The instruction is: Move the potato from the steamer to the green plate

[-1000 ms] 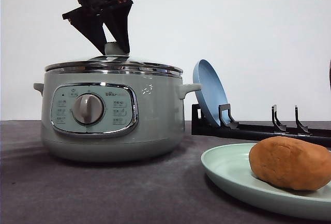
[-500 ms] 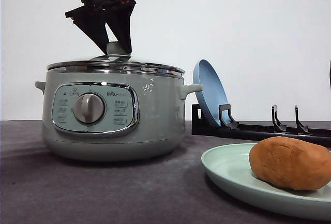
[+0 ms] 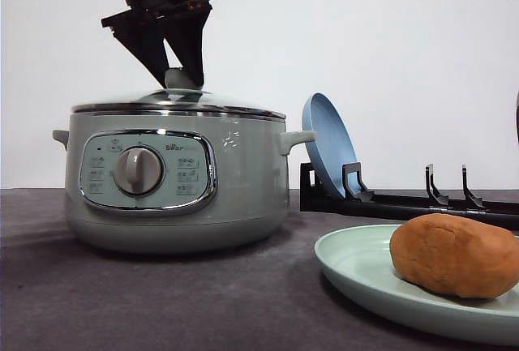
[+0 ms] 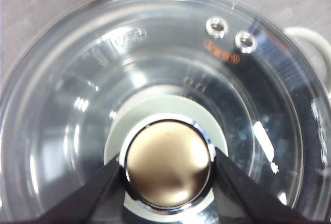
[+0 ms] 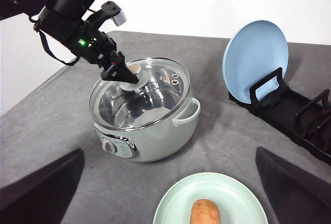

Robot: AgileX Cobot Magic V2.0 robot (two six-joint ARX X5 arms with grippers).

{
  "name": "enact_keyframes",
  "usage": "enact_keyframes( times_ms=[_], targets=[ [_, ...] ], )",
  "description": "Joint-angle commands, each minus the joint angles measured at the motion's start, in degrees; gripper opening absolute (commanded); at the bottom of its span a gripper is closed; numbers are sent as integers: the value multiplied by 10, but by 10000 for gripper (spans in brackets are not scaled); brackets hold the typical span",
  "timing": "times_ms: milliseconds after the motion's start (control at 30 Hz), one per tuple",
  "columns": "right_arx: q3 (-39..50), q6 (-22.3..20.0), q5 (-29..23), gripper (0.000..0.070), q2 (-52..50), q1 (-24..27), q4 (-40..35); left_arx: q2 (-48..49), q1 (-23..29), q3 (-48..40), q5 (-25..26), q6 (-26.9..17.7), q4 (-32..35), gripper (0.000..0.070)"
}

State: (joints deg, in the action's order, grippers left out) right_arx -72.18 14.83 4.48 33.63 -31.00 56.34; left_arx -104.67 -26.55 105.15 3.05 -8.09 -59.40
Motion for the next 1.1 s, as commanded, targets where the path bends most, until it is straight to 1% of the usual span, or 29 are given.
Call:
enact_keyframes(
  times_ms=[0, 233, 400, 567, 633, 667, 733, 833, 867, 933, 1000, 1067],
  targets=[
    [-9, 2, 0, 700, 3, -3, -6, 1, -5, 11, -5, -15, 20, 0],
    [-9, 2, 0, 700, 3, -3, -6, 5, -3, 11, 6, -15, 17, 0],
    [-9, 3, 0, 700, 3, -3, -6, 5, -3, 11, 30, -13, 10, 0],
    [-9, 10, 2, 700, 3, -3, -6, 5, -3, 11, 32, -13, -3, 6],
    [-9, 10, 2, 700, 3, -3, -6, 5, -3, 11, 32, -10, -7, 84],
    [-9, 10, 2, 700, 3, -3, -6, 5, -3, 11, 32, -5, -7, 149],
    [-9, 10, 2, 700, 3, -3, -6, 5, -3, 11, 32, -1, -5, 291],
    [-9, 10, 2, 700, 3, -3, -6, 6, -3, 12, 33, 4, -5, 531],
    [-9, 10, 2, 700, 3, -3, -6, 9, -3, 12, 35, 8, -6, 593],
    [-9, 10, 2, 700, 3, -3, -6, 16, -3, 12, 44, 11, -8, 673],
    [-9, 10, 2, 700, 3, -3, -6, 30, -3, 12, 45, 13, -9, 695],
    [-9, 10, 1, 700, 3, -3, -6, 49, -3, 12, 45, 14, -10, 695]
  ],
)
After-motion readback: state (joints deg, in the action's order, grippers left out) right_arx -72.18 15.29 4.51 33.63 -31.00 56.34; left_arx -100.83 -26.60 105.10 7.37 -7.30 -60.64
